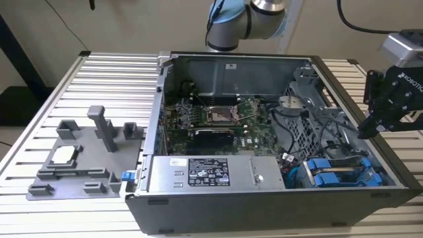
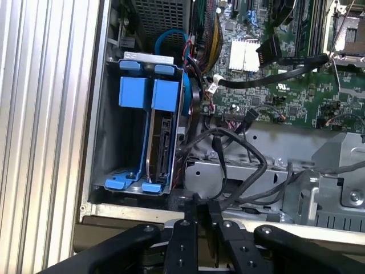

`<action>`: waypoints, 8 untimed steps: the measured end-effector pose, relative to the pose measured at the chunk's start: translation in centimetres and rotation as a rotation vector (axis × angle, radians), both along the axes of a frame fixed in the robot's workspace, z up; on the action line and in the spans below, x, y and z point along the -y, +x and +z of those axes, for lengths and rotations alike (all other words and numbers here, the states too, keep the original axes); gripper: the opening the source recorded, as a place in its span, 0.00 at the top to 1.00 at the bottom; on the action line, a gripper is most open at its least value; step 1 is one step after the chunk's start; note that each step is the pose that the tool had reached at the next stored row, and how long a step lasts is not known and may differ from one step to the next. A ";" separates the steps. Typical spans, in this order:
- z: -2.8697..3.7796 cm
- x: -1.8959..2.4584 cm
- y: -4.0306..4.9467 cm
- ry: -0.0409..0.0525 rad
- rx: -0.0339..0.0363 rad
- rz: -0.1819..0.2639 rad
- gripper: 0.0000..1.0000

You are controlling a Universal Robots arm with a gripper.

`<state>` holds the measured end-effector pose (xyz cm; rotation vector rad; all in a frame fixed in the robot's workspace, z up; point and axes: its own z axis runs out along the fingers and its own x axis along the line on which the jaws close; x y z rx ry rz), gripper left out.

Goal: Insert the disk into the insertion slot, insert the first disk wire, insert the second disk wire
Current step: 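Insert the first disk wire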

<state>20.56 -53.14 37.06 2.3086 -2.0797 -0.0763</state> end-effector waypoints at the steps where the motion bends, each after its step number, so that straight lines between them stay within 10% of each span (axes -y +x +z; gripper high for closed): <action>1: 0.00 0.05 -0.46 0.0001 0.0012 0.000 0.81; 8: 0.00 0.25 -3.31 0.0040 0.0178 0.000 0.81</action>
